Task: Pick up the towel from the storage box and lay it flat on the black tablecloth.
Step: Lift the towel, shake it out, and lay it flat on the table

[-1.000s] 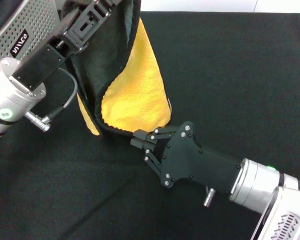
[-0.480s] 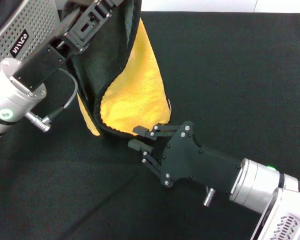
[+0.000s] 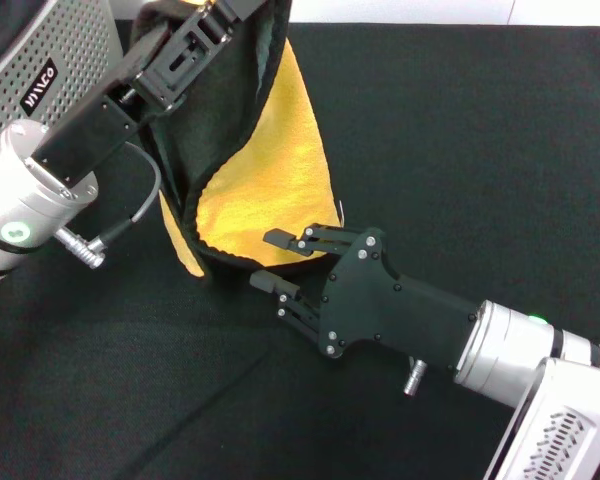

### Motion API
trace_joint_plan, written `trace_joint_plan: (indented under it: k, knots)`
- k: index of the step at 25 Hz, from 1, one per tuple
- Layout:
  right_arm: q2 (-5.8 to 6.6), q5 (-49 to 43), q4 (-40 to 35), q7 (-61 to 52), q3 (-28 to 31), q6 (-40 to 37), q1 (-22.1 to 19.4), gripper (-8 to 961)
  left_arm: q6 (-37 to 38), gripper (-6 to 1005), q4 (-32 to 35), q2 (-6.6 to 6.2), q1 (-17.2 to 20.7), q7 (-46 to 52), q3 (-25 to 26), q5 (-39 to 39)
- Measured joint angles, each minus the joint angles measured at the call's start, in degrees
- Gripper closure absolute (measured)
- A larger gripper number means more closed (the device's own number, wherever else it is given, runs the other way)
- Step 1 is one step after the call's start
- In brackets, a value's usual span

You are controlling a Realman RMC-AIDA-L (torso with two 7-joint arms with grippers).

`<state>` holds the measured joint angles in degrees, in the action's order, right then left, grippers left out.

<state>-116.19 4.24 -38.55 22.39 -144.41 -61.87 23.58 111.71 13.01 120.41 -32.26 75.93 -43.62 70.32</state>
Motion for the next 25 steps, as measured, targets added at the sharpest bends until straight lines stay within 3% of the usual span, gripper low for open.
trace_joint_plan:
  k: [11, 25]
  knots:
    - [0.00, 2.60, 0.06, -0.07, -0.57, 2.38, 4.05, 627, 0.09, 969, -0.74, 0.09, -0.06, -0.44, -1.35, -0.21]
    - [0.00, 2.34, -0.50, -0.15, -2.23, 2.93, 5.39, 633, 0.09, 969, -0.95, 0.08, -0.17, -0.61, -1.35, -0.18]
